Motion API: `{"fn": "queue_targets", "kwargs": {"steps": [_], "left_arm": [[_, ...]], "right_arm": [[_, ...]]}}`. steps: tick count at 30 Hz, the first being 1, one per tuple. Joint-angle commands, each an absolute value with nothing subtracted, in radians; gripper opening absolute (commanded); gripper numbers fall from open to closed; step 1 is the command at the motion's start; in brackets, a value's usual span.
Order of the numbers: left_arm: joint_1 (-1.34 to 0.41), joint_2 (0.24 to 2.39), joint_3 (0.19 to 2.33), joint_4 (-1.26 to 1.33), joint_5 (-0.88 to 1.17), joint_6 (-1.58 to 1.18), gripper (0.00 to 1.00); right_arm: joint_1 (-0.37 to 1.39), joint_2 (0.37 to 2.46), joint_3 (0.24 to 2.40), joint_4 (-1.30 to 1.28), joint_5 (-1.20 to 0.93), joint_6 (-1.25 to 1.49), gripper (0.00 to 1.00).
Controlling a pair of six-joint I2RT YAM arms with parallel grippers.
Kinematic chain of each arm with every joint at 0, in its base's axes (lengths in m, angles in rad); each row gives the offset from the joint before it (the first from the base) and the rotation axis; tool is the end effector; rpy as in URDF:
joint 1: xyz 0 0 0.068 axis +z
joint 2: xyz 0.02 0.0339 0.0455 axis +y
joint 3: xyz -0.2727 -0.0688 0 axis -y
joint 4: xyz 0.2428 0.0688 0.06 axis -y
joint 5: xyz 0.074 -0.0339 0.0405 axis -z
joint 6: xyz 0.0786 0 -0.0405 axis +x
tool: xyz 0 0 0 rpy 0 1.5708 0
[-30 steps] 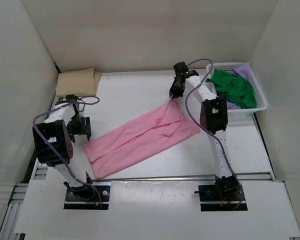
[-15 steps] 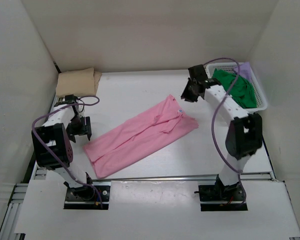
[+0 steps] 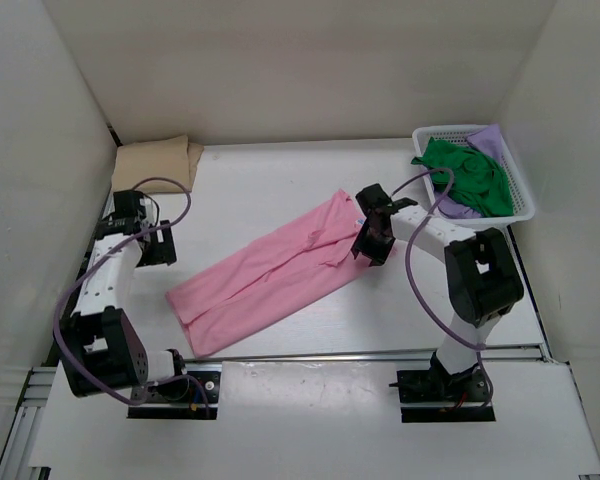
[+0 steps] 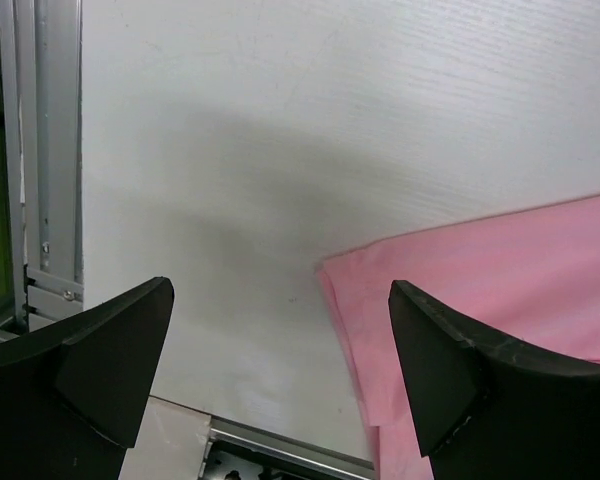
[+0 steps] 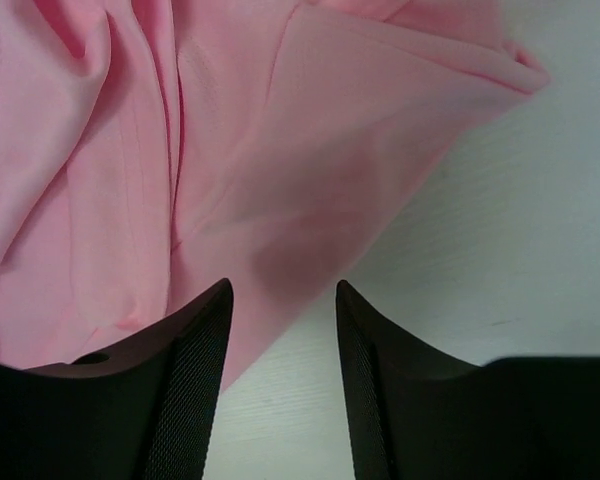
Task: Fold and stack the t-shirts
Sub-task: Rotate the tshirt 90 degrees
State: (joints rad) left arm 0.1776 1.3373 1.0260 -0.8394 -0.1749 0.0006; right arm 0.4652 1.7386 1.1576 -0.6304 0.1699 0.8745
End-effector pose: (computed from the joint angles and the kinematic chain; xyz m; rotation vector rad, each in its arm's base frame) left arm 0.2615 0.0608 0.2233 -0.2915 2.7094 0.2896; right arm 0.3230 0.1472 0.1575 0.6012 2.6870 0.1267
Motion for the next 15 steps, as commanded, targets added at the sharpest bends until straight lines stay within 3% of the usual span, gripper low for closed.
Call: {"fn": "queue_targets", "kwargs": {"steps": [1,5,13,15], "left_arm": [[0.179,1.284,0.939,-0.779,-0.184,0.000,1.00],[0.179,1.261,0.929,-0.755,-0.128,0.000,1.00],[0.268,1.246,1.130,-0.733,0.021,0.000,1.00],[0.279,1.255,1.131,-0.742,0.137,0.000,1.00]], "right_arm": [[0.469,1.798,1.227,-0.612,0.160,0.934,0.49],[0.469,1.864,1.266,-0.612,0.150,0.924,0.46],[0.446,1.974,1.299,-0.612,0.118,0.923,0.46],[0.410,2.026,1.334,-0.623,0.107,0.911,0.46]]}}
